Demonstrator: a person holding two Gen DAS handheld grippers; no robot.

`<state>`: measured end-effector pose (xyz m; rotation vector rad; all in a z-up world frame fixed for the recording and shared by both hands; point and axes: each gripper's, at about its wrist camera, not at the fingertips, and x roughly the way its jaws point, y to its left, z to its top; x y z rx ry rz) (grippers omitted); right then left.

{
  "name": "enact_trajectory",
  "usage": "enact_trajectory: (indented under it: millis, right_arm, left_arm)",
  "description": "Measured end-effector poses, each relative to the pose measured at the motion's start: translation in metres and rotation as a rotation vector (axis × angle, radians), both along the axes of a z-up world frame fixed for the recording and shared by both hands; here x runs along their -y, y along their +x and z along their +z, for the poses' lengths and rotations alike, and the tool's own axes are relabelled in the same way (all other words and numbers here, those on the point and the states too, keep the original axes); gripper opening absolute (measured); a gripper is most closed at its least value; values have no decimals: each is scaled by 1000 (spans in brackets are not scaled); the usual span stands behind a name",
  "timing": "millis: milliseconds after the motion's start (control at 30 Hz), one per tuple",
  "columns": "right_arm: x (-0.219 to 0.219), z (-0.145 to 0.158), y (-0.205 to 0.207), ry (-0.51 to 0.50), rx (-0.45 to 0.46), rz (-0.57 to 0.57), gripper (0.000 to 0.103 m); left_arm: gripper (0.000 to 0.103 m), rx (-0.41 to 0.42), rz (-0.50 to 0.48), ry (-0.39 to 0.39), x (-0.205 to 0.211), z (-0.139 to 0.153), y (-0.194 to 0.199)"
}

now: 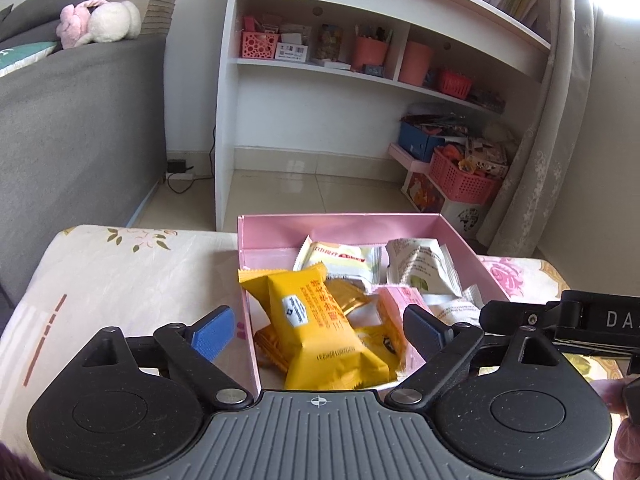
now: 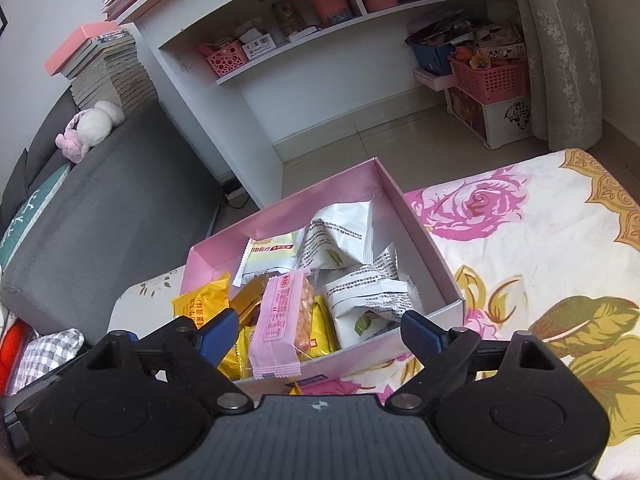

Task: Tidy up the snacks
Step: 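Withdraw both tools from the box back toward the snack pile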

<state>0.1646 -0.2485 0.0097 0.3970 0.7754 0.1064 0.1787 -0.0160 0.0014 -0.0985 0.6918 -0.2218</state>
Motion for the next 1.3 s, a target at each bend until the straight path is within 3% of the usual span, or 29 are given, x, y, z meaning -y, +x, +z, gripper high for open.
enact_trajectory:
  millis: [700, 900, 1033, 1300]
  right_arm:
    - [-11, 25, -72, -128, 43, 45, 94]
    - [-14, 7, -91, -142, 49, 80, 95]
    - [-17, -10, -95, -149, -27, 112, 95]
    - [-22, -24, -107, -204, -60, 163, 95]
  left_arm:
    - [96, -50, -79, 53, -20, 14, -78]
    - [99, -76, -132, 73, -31, -6, -96]
    - [99, -99, -169, 80, -38, -18, -104]
    - [99, -102, -288, 103, -53, -45, -115]
